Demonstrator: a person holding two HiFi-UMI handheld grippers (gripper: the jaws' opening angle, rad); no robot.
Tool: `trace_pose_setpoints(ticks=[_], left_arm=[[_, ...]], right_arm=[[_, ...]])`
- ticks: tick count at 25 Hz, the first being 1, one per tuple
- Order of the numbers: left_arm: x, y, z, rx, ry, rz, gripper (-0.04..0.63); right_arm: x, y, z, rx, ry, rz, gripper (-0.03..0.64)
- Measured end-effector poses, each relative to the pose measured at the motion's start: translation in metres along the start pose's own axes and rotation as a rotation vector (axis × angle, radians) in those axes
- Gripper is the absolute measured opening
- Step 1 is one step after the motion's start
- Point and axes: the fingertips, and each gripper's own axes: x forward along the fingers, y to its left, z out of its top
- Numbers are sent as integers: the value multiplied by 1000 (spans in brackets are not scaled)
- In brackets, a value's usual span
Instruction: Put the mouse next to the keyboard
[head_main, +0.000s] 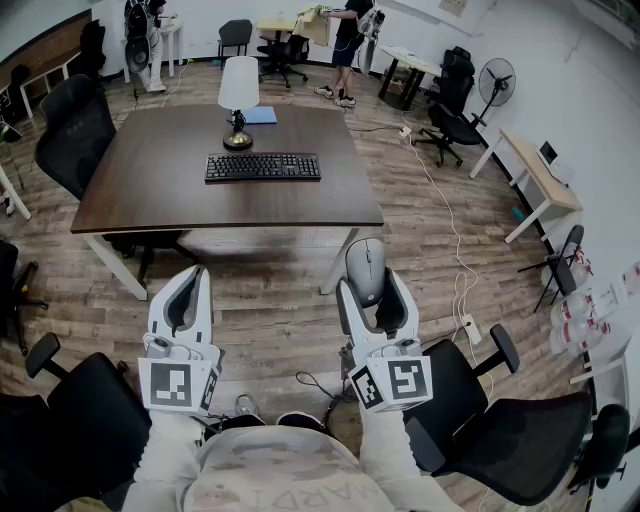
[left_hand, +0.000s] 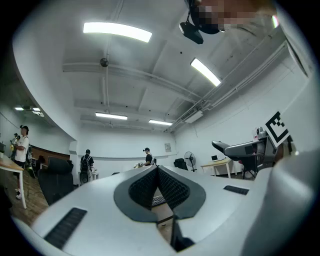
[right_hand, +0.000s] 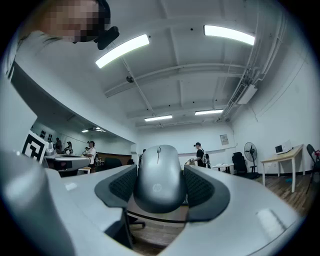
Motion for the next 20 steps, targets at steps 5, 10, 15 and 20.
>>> trace_pose_setpoints(ticks=[5,10,15,20], left_arm=[[3,11,-3,-1,-3,-6,6],[10,23,-5,-2,-7,-13,6],[25,38,-4,3,-15,-30,6],[32,52,-6,7,-32,-51,6]], right_arm=[[7,5,-4,0,-1,-13,307],[17,9,-7,-1,-4,-27,307],[34,10,-5,36,-18,-40,307],[43,16,-8,28,-29,-66,305]])
